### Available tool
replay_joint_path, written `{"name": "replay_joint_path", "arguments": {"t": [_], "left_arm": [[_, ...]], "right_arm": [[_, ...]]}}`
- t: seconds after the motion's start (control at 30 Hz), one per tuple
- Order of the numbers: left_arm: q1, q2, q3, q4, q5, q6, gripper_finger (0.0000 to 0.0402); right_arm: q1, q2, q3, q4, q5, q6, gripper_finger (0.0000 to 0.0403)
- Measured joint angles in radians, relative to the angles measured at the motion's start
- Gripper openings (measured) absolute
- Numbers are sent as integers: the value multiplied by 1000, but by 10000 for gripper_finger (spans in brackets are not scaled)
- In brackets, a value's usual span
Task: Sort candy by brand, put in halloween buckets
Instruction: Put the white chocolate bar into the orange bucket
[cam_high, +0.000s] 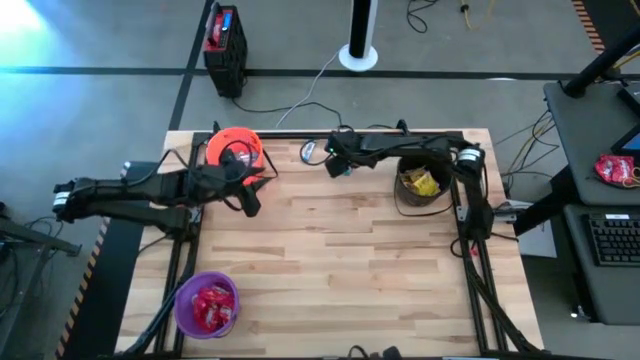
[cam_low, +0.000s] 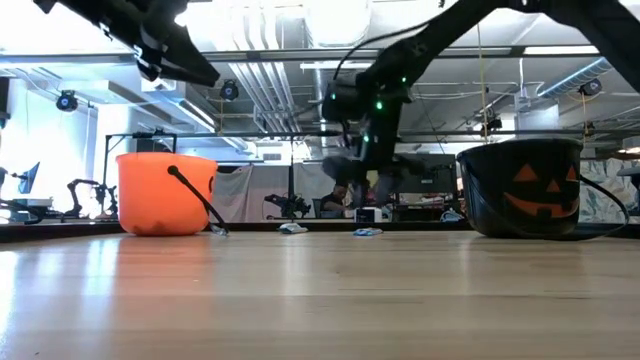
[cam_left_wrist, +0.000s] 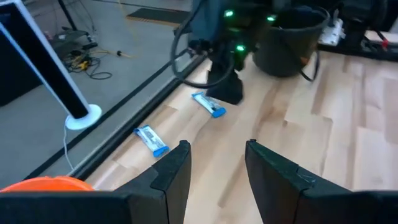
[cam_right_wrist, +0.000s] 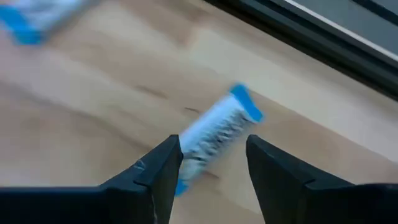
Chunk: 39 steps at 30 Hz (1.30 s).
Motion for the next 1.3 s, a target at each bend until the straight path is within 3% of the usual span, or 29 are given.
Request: {"name": "replay_joint_path", "arguments": {"t": [0.17, 0.43, 0.7, 1.07, 1.3], "left_arm": [[-53, 0, 0, -37, -13, -8, 136], [-165, -20, 0, -36, -173, -17, 136], [-229, -45, 0, -38, -180, -31, 136], [-272, -48, 13, -60, -183, -60, 136], [-342, -45, 13, -64, -182, -130, 136]], "right_arm": [[-11, 25, -2, -34, 28, 95, 200], [-22, 67, -3, 36, 24, 127, 233], [-24, 116, -4, 61, -14, 158, 249], [30, 158, -1, 77, -25, 106, 231], [128, 129, -4, 62, -62, -37, 188]]}}
